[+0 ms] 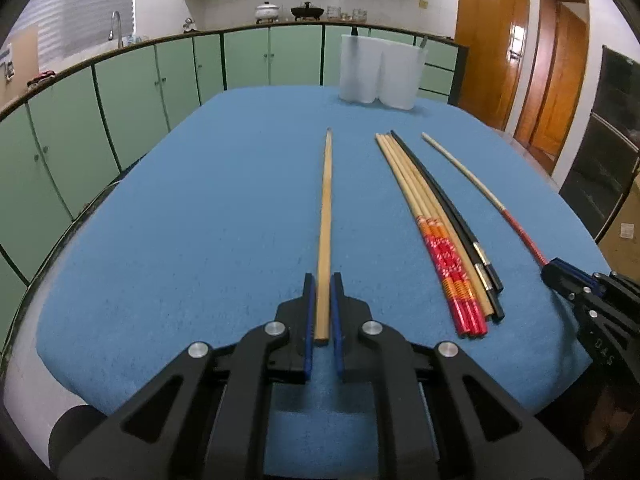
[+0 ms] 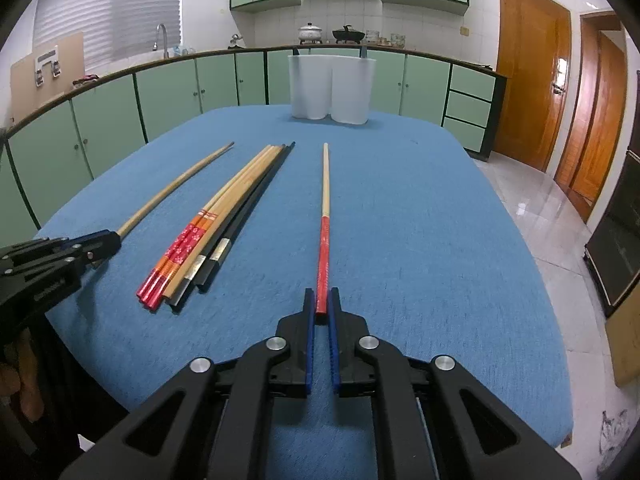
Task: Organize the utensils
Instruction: 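Grasp a plain wooden chopstick with the left tool while the right tool grasps a red chopstick, then carry both chopsticks to the white holder and insert them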
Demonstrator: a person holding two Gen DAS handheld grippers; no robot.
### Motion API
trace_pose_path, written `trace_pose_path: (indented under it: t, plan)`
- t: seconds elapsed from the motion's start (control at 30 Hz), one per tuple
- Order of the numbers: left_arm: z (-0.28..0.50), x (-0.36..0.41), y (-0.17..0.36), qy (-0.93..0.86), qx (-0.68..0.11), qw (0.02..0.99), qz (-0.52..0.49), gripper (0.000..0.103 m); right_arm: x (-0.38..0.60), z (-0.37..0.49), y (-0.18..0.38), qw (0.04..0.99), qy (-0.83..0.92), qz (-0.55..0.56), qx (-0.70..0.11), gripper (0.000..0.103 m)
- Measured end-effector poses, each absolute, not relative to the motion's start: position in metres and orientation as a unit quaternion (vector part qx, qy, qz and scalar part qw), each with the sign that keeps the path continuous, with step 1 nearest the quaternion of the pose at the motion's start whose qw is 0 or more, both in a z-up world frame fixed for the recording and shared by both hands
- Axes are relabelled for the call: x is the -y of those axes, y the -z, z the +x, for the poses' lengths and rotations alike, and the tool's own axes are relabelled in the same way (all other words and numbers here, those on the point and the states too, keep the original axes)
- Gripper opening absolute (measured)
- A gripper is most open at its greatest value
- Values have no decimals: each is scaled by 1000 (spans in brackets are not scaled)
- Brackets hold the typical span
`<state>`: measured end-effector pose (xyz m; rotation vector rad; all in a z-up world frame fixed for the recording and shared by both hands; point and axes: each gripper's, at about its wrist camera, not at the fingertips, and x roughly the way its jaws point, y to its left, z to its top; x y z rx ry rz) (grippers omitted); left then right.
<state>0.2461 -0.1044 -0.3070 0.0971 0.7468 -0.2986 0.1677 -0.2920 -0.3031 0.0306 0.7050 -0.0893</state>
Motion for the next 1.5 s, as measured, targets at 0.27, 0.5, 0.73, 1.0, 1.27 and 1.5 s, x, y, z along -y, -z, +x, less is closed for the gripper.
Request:
trace_pose_path:
  t: [0.27, 0.5, 0.73, 1.0, 1.27, 1.5]
  plan:
    - [247, 99, 295, 177, -371, 911, 29, 6, 294, 168, 289, 937, 36, 38, -346, 6]
    - [245, 87, 239, 188, -358, 915, -4, 6, 295, 159, 229, 946, 29, 52, -319, 6]
    - [262, 77, 170, 208, -325, 923, -7, 6, 307, 171, 155, 950, 15, 43, -308, 6]
    - [314, 86, 123, 246, -347, 905, 10, 6, 324, 218, 100, 938, -12, 31, -345, 6]
    - [355, 104, 93, 271, -358, 893, 43, 6, 329, 263, 68, 922, -25, 7, -387, 6]
    - [380, 129, 50, 287, -331, 897, 66, 6, 341, 298, 31, 920, -11, 11, -391, 6]
